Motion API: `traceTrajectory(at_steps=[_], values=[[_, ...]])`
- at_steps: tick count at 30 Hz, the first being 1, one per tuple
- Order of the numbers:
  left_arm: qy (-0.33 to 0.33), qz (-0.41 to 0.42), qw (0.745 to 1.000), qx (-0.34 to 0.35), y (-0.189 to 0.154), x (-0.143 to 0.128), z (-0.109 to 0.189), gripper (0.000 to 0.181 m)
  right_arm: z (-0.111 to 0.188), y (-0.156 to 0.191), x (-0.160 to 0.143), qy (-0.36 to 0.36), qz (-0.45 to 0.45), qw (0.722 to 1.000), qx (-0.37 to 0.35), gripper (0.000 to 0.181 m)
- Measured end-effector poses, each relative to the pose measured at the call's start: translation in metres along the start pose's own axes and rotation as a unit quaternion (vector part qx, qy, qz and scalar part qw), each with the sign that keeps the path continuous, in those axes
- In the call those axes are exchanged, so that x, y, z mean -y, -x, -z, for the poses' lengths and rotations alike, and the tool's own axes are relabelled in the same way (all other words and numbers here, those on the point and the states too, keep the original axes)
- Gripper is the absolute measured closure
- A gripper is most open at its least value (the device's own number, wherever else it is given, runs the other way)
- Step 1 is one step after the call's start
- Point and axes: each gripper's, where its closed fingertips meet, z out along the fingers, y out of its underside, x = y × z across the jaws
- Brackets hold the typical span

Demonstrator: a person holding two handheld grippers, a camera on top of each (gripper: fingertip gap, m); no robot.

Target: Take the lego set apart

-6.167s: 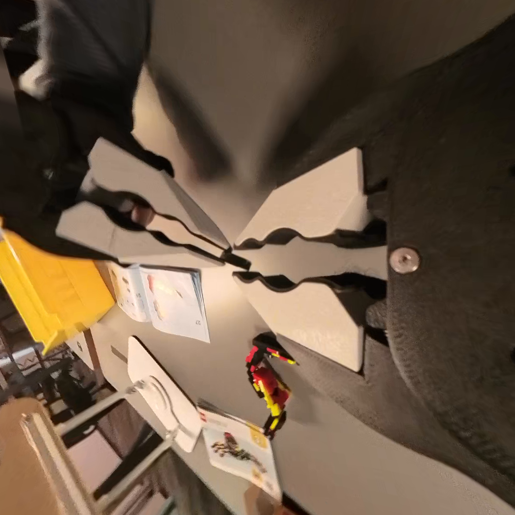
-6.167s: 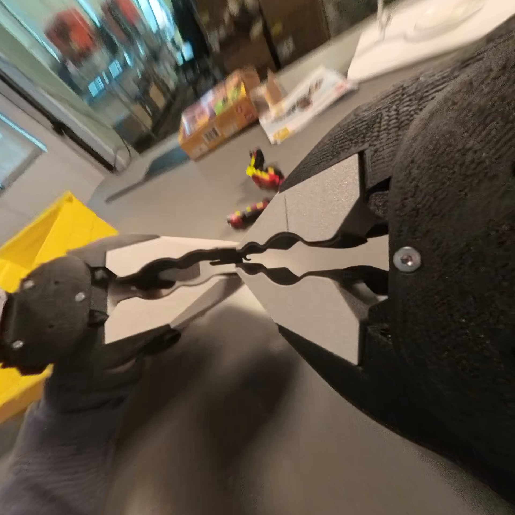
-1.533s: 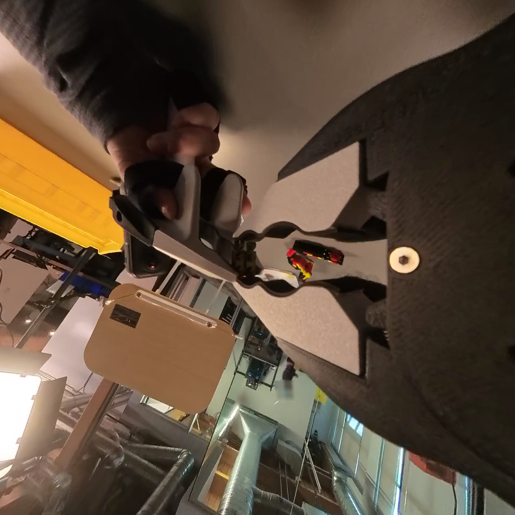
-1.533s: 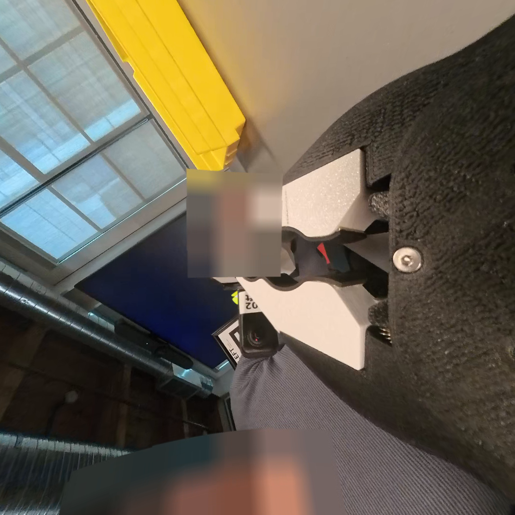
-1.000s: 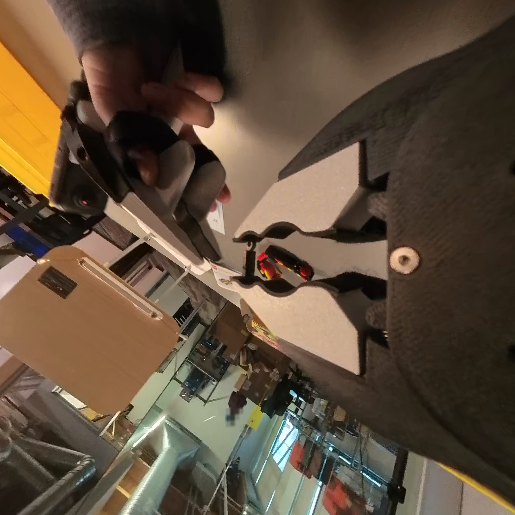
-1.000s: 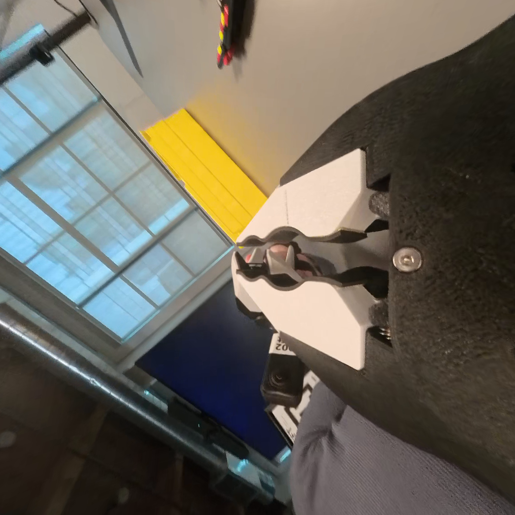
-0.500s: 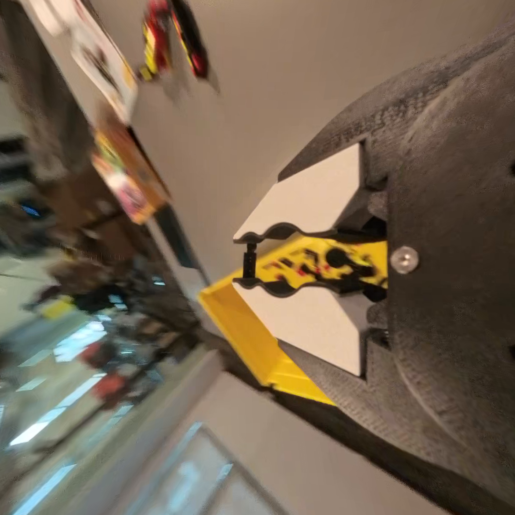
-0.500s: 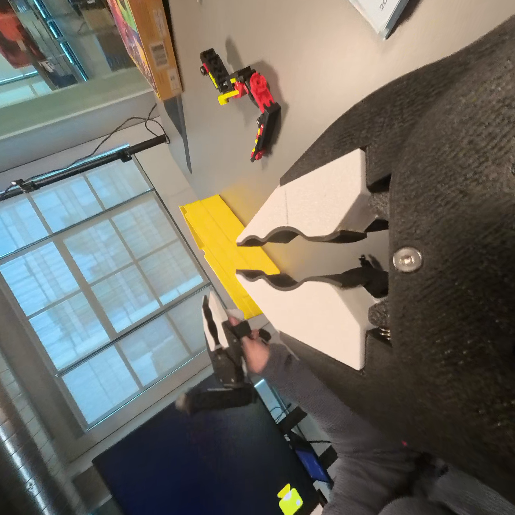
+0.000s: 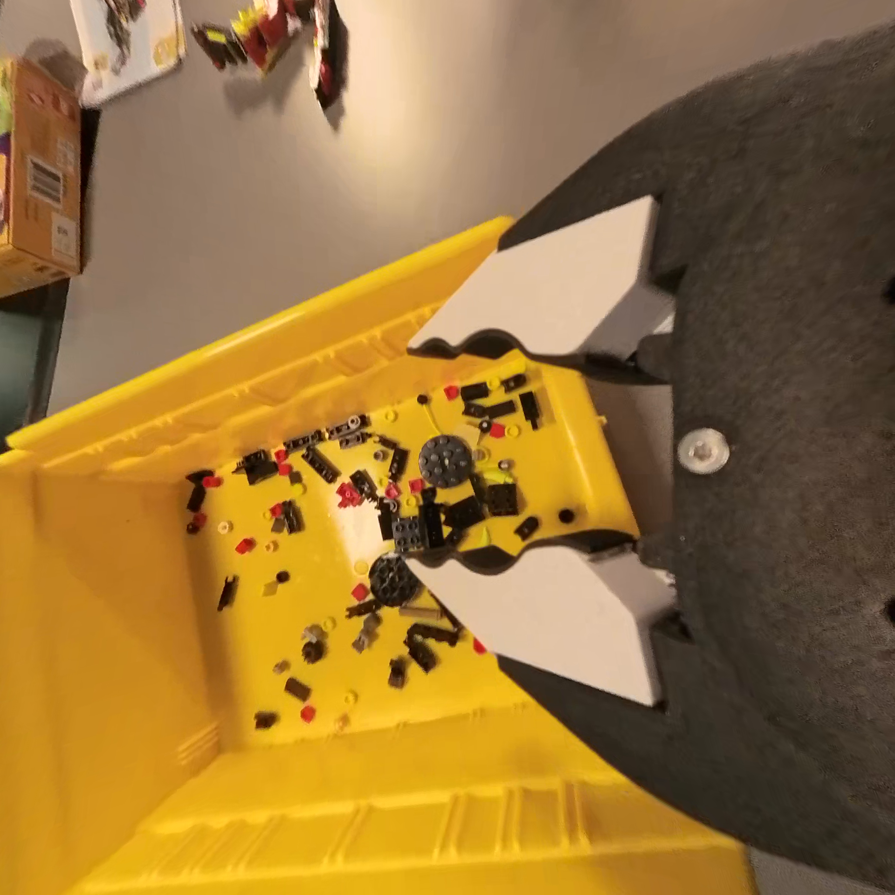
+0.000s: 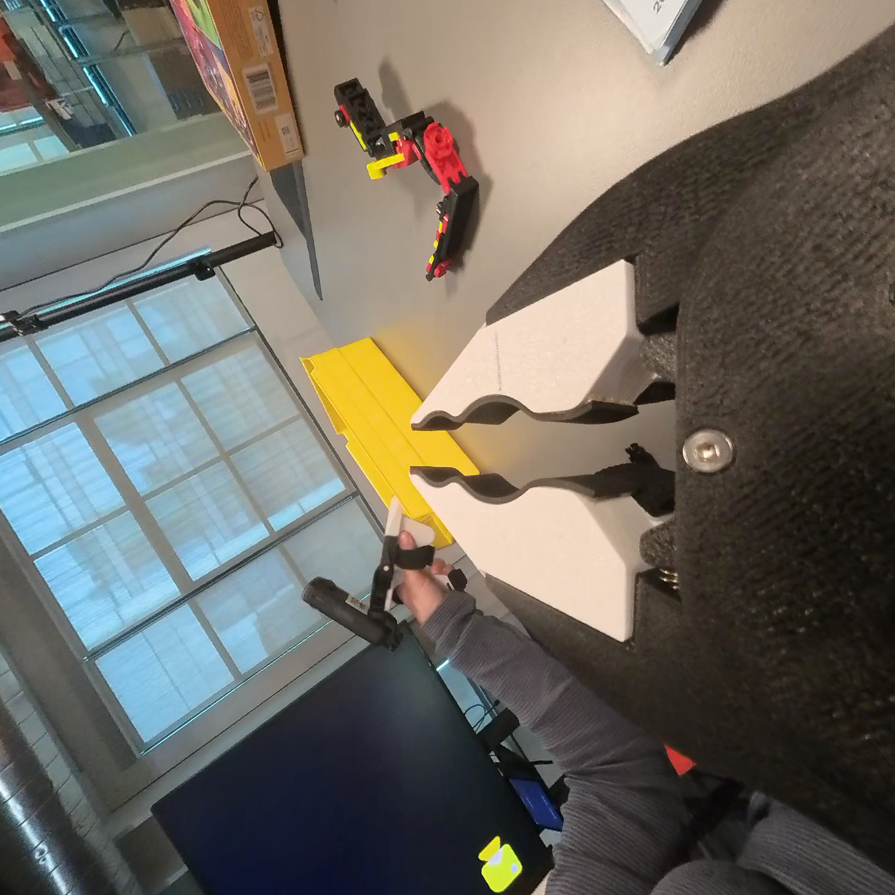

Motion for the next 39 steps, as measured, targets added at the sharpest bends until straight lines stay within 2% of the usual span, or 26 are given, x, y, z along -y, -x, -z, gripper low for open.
traceTrajectory(at_steps=[6, 8, 11, 13, 17, 21, 24, 27, 32, 34, 36, 37, 39], values=[[-0.003, 0.049, 0.997, -0.066, -0.007, 0.006, 0.005, 0.095, 0.000, 0.000, -0.001, 0.002, -0.002, 1.000, 0.001, 0.171], [0.004, 0.073, 0.989, -0.130, -0.023, 0.007, 0.008, 0.090, -0.001, 0.000, -0.001, 0.004, -0.001, 1.000, 0.001, 0.172], [0.001, 0.120, 0.960, -0.251, -0.054, 0.015, 0.020, 0.089, -0.001, 0.000, -0.003, 0.008, 0.001, 1.000, 0.001, 0.172], [-0.002, 0.138, 0.945, -0.297, -0.065, 0.019, 0.026, 0.088, -0.001, 0.000, -0.003, 0.009, 0.001, 1.000, 0.001, 0.172], [-0.010, 0.132, 0.949, -0.286, -0.067, 0.020, 0.026, 0.092, -0.001, 0.000, -0.003, 0.007, -0.004, 1.000, 0.002, 0.173], [0.021, 0.127, 0.944, -0.305, -0.079, 0.013, 0.027, 0.087, -0.001, -0.001, -0.003, 0.008, -0.006, 1.000, 0.002, 0.172], [0.027, 0.105, 0.958, -0.266, -0.073, 0.010, 0.021, 0.089, -0.002, 0.000, -0.004, 0.010, -0.005, 1.000, 0.002, 0.172], [-0.015, 0.095, 0.970, -0.224, -0.056, 0.022, 0.021, 0.101, -0.002, 0.000, -0.004, 0.010, -0.008, 1.000, 0.003, 0.172], [-0.064, 0.052, 0.995, -0.058, 0.007, 0.037, 0.021, 0.111, -0.002, 0.000, -0.004, 0.011, -0.010, 1.000, 0.004, 0.172], [-0.036, 0.009, 0.999, -0.027, 0.019, 0.032, 0.018, 0.122, -0.003, 0.001, -0.005, 0.013, -0.010, 1.000, 0.005, 0.172], [0.024, -0.076, 0.996, -0.037, 0.017, 0.020, 0.010, 0.127, -0.003, 0.001, -0.006, 0.015, -0.009, 1.000, 0.005, 0.172], [0.060, -0.135, 0.988, -0.036, 0.016, 0.013, 0.006, 0.124, -0.003, 0.001, -0.006, 0.015, -0.009, 1.000, 0.005, 0.172], [0.132, -0.266, 0.955, -0.004, 0.029, -0.001, 0.001, 0.114, -0.003, 0.001, -0.006, 0.015, -0.010, 1.000, 0.005, 0.172]])
